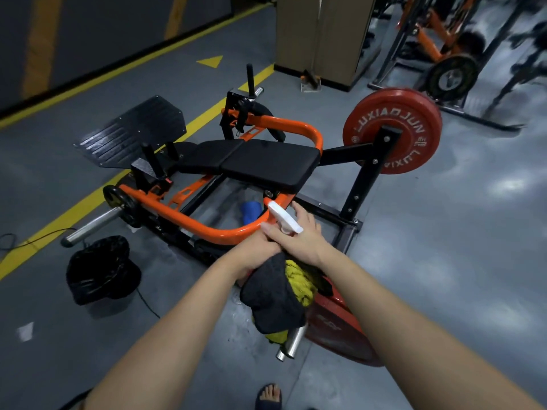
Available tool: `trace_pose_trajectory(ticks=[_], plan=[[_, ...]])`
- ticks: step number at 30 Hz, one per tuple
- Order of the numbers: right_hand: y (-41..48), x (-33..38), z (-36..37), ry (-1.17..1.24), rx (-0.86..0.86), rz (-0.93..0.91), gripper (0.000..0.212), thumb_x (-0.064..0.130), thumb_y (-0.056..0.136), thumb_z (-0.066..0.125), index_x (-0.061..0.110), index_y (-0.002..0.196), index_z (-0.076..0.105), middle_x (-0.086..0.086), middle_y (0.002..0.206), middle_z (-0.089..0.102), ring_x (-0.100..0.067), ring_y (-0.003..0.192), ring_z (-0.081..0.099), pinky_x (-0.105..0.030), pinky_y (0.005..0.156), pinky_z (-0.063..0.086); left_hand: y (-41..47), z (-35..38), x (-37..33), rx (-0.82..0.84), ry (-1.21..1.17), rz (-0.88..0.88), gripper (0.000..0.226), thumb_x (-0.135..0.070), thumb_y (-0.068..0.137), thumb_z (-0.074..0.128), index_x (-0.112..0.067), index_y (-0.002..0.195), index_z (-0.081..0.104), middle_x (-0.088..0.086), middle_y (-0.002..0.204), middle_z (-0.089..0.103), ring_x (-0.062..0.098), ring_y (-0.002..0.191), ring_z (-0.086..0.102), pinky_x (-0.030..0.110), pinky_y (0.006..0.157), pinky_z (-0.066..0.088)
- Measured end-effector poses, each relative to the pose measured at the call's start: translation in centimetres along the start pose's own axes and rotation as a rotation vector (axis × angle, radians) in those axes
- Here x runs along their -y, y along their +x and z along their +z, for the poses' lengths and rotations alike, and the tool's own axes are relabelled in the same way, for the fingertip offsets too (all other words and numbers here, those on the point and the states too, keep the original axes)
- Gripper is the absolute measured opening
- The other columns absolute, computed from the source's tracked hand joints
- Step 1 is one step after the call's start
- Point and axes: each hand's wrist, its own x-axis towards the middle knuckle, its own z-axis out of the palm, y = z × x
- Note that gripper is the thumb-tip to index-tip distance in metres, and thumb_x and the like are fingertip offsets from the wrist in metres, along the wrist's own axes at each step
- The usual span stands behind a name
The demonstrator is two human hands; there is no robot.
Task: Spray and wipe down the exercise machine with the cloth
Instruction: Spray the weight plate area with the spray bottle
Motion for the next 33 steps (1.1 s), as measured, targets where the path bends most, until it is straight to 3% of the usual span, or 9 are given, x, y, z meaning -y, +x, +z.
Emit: trace_pose_trajectory(ticks=[3, 6, 9, 11, 16, 19, 26, 30, 33], plan=[[-0.2, -0.9, -1.2, 0.197, 0.251, 0.162, 0.151, 0.093, 0.050, 0.071, 0.030, 0.162, -0.010, 0.002, 0.170, 0.012, -0.023, 0.155, 0.016, -0.044, 0.125, 0.019, 1.2, -0.6, 0.7, -0.153, -0.072, -0.018, 0.023, -0.021, 0.103, 0.062, -0.011, 0.123, 0.067, 0.004, 0.115, 0.076, 0.023, 0.111, 0.071, 0.034, 0.095, 0.057], [-0.6, -1.7, -2.4, 0.098, 0.434, 0.183, 0.147, 0.084, 0.051, 0.079, 0.027, 0.162, 0.003, 0.001, 0.165, 0.025, -0.020, 0.149, 0.030, -0.035, 0.114, 0.033, 2.1, -1.1, 1.9, -0.414, -0.115, -0.036, 0.021, -0.029, 0.098, 0.071, -0.016, 0.114, 0.070, 0.009, 0.111, 0.076, 0.028, 0.109, 0.071, 0.046, 0.101, 0.055], [-0.4, -2.4, -2.2, 0.050, 0.342, 0.084, 0.094, 0.057, 0.065, 0.091, 0.021, 0.139, 0.047, 0.007, 0.131, 0.060, -0.015, 0.120, 0.059, -0.034, 0.097, 0.054, 2.9, -1.1, 2.0, -0.500, -0.119, -0.041, 0.016, -0.036, 0.096, 0.071, -0.025, 0.108, 0.071, 0.004, 0.106, 0.077, 0.022, 0.105, 0.073, 0.046, 0.100, 0.056], [0.0, -3.0, -2.1, 0.091, 0.262, 0.011, 0.068, 0.048, 0.066, 0.094, 0.024, 0.118, 0.057, 0.007, 0.109, 0.068, -0.013, 0.103, 0.066, -0.037, 0.093, 0.057, 3.3, -1.0, 1.7, -0.536, -0.185, -0.077, 0.016, -0.038, 0.097, 0.070, -0.029, 0.110, 0.068, 0.001, 0.108, 0.076, 0.021, 0.106, 0.072, 0.040, 0.094, 0.058], [0.8, -4.7, -2.4, 0.218, 0.034, -0.070, 0.056, 0.052, 0.050, 0.088, 0.034, 0.095, 0.059, 0.005, 0.099, 0.073, -0.018, 0.097, 0.069, -0.047, 0.091, 0.057, 3.7, -0.9, 2.1, -0.607, -0.422, -0.151, 0.029, -0.043, 0.097, 0.068, -0.038, 0.124, 0.060, 0.002, 0.117, 0.076, 0.020, 0.094, 0.075, 0.045, 0.082, 0.061], [0.3, -4.7, -3.7, 0.372, -0.134, -0.055, 0.040, 0.033, 0.062, 0.086, 0.029, 0.093, 0.062, 0.004, 0.095, 0.073, -0.016, 0.090, 0.068, -0.043, 0.089, 0.058, 3.1, -1.4, 2.4, -0.635, -0.476, -0.113, 0.042, -0.042, 0.102, 0.060, -0.028, 0.138, 0.044, 0.015, 0.107, 0.077, 0.026, 0.083, 0.077, 0.041, 0.065, 0.063], [-0.1, -4.9, -7.6, 0.380, -0.277, -0.018, 0.032, 0.034, 0.070, 0.079, 0.029, 0.097, 0.063, 0.007, 0.097, 0.072, -0.014, 0.093, 0.068, -0.041, 0.088, 0.058, 2.3, -2.0, 2.8, -0.614, -0.413, -0.062, 0.053, -0.031, 0.109, 0.050, -0.010, 0.150, 0.024, 0.016, 0.100, 0.078, 0.030, 0.093, 0.078, 0.042, 0.072, 0.065], [-0.2, -4.9, -6.4, 0.329, -0.240, -0.025, 0.032, 0.031, 0.072, 0.079, 0.030, 0.099, 0.061, 0.007, 0.098, 0.071, -0.012, 0.093, 0.067, -0.039, 0.088, 0.057, 2.6, -0.9, 3.1, -0.592, -0.312, -0.107, 0.034, -0.023, 0.111, 0.046, -0.001, 0.136, 0.043, 0.016, 0.097, 0.078, 0.028, 0.086, 0.078, 0.039, 0.071, 0.065], [-0.4, -5.2, -5.5, 0.323, -0.203, -0.039, 0.034, 0.028, 0.073, 0.080, 0.028, 0.100, 0.060, 0.007, 0.096, 0.070, -0.013, 0.090, 0.066, -0.037, 0.085, 0.056, 2.7, 0.9, 2.1, -0.571, -0.257, -0.155, 0.014, -0.025, 0.107, 0.055, -0.012, 0.113, 0.056, 0.015, 0.107, 0.076, 0.021, 0.084, 0.076, 0.039, 0.076, 0.063]])
